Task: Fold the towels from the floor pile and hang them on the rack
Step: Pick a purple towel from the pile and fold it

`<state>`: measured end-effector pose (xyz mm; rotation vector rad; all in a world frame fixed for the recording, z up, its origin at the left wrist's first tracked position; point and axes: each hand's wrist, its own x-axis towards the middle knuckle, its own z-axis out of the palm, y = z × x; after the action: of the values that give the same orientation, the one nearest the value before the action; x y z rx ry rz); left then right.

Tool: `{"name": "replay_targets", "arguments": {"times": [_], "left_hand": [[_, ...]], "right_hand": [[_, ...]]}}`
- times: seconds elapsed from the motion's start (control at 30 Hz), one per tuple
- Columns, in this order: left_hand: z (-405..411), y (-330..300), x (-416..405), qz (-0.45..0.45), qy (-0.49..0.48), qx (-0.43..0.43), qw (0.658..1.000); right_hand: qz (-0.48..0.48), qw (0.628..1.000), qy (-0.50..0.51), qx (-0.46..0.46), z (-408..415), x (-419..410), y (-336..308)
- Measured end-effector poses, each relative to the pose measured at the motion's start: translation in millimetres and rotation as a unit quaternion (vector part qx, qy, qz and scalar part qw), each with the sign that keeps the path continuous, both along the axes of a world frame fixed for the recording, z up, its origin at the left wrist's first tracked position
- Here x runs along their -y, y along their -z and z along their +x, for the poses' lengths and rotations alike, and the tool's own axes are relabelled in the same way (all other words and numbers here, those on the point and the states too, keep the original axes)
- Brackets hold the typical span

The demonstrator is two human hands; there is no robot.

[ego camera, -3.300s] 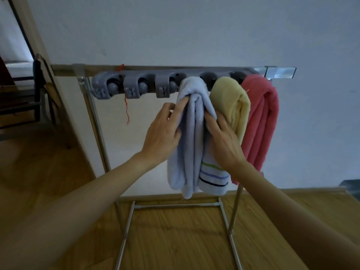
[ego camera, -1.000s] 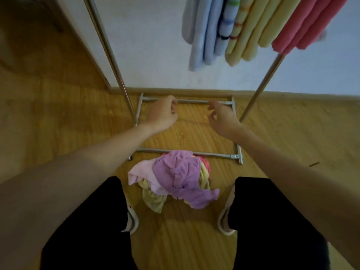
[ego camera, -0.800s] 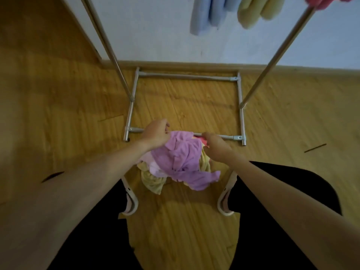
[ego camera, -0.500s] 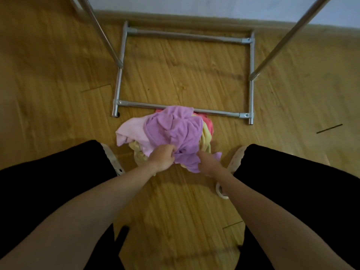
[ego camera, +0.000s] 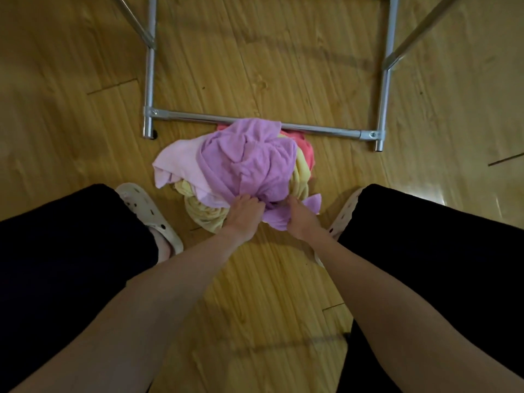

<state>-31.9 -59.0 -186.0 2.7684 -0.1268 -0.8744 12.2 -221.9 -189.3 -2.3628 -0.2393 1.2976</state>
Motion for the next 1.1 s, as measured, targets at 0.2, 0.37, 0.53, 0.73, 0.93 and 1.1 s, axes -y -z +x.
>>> {"name": "replay_targets", "arguments": {"times": [0.2,0.37,0.53,0.73,0.93,1.1], "left_hand": [[-4.8,-44.6,-24.8,-0.091,-0.071,0.169,0.979],[-6.3,-101.5,-56.9,-0.052,-0.155,0.256,0.953],[-11.9,-155.8,-77.9,-0.029,-0.230,0.295,0.927],[-9.7,-226.0,-74.2,-0.191,-0.309,0.283,0.887],[-18.8,-297.1,-53.5,-0.279,-0.275,0.260,0.883],[-47.8,-351.2,-45.9,-0.346,-0.201,0.222,0.889]], "right_hand": [[-0.066,0.991,-0.107,0.042,3.2,-5.1,-32.5],[-0.041,0.990,-0.110,0.077,7.6,-1.0,-81.0],[-0.057,0.972,-0.208,0.090,6.4,2.7,-155.4],[0.071,0.978,-0.143,0.133,-2.5,-0.5,-263.7],[0.259,0.951,0.041,0.165,-8.1,-4.7,-360.3],[0.369,0.892,0.178,0.189,-16.7,-13.3,-418.6]]}}
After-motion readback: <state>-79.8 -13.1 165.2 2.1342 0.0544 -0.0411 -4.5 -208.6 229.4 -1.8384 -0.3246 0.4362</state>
